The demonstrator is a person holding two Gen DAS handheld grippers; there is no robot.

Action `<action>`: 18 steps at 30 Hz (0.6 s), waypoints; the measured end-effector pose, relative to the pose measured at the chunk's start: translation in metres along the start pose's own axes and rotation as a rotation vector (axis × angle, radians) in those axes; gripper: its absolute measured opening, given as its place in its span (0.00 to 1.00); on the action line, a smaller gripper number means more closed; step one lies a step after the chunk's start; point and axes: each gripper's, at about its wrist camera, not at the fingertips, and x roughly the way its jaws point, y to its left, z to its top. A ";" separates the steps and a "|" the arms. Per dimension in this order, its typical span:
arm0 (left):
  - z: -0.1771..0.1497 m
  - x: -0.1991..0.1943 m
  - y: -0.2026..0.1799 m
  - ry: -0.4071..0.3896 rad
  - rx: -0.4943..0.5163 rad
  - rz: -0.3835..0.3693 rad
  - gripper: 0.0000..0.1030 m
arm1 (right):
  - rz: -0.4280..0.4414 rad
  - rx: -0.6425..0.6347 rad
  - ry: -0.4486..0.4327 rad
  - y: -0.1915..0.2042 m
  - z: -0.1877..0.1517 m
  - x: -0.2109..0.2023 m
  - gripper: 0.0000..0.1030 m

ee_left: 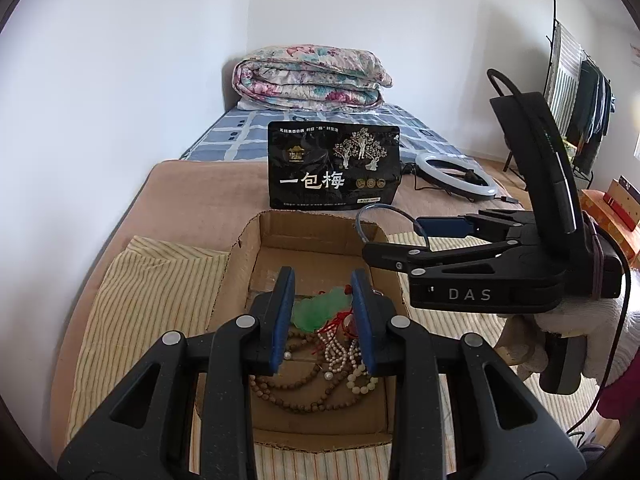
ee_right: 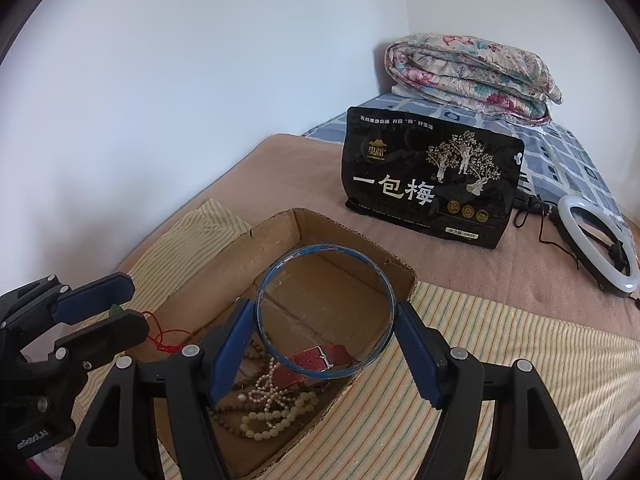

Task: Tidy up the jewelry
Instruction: 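Carry the jade pendant and bangle into the box and open both grippers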

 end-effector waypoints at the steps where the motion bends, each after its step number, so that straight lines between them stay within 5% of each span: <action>1: 0.000 0.000 0.000 0.001 0.002 0.000 0.28 | 0.004 0.007 0.001 0.000 0.000 0.002 0.71; 12: -0.001 0.003 -0.001 0.019 -0.010 -0.002 0.28 | 0.015 0.047 0.005 -0.003 0.001 0.012 0.72; 15: 0.000 0.002 0.000 0.023 -0.019 -0.003 0.28 | 0.001 0.052 -0.011 -0.003 0.002 0.007 0.83; 17: 0.000 0.001 0.000 0.021 -0.016 0.000 0.35 | 0.004 0.053 -0.018 -0.003 0.003 0.004 0.84; 18: 0.000 0.000 0.000 0.016 -0.017 0.002 0.51 | 0.003 0.053 -0.020 -0.002 0.003 0.003 0.84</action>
